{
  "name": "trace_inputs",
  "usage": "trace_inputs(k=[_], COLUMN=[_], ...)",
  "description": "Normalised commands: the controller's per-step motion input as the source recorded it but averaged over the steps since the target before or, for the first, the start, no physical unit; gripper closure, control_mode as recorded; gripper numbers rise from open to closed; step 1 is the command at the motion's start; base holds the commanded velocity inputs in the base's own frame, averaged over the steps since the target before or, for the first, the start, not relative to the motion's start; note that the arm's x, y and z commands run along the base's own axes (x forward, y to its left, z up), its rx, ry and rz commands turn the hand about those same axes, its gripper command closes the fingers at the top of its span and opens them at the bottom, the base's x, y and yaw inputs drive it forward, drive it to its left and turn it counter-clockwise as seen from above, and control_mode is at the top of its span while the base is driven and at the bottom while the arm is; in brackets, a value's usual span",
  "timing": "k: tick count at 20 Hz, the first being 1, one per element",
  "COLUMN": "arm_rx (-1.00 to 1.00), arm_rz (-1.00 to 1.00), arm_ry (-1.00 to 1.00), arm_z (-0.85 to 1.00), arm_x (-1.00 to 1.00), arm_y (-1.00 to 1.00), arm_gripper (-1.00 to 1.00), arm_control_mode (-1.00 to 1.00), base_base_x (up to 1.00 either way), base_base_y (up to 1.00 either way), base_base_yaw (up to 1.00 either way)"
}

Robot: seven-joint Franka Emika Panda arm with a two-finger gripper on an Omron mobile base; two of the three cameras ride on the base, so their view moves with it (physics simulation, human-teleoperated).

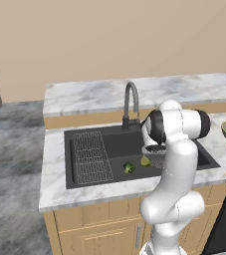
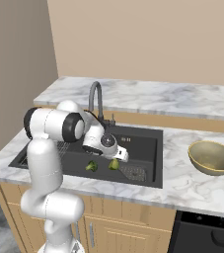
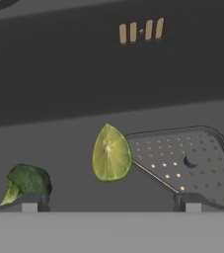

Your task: Remove the broccoli and lemon wedge from the sink. Then move the bowl and cup from the counter to the sink for washing.

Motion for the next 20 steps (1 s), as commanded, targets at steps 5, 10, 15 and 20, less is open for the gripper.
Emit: trace_inputs(k=[5, 10, 15, 20], arm_rx=[0.0, 0.0, 0.0, 0.0], arm_rz=[0.0, 0.0, 0.0, 0.0], arm_ry=[0.0, 0.0, 0.05, 0.07], arm_z=[-0.11, -0.07, -0.05, -0.07], arm_x=[0.04, 0.03, 0.0, 0.03], arm_y=[0.0, 0.0, 0.0, 0.03], arm_gripper=[-1.0, -1.0, -1.0, -1.0], arm_control_mode=[-1.0, -1.0, -1.0, -1.0], base_base_x=[0.0, 0.0, 0.0, 0.0], base_base_y=[0.0, 0.0, 0.0, 0.0], base_base_yaw=[0.0, 0.0, 0.0, 0.0])
